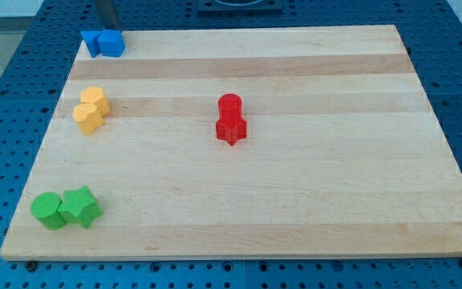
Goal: Separate the blue blocks
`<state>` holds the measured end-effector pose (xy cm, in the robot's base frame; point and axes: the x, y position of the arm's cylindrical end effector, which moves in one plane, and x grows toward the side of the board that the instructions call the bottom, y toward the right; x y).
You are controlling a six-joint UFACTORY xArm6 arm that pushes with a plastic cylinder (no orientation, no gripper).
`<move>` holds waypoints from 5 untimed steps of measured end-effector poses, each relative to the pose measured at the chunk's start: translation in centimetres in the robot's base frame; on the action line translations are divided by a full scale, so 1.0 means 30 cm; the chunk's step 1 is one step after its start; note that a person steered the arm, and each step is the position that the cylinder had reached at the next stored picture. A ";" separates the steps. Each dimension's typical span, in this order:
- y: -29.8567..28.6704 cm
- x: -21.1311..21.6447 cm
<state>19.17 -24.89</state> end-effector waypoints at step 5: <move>0.002 0.204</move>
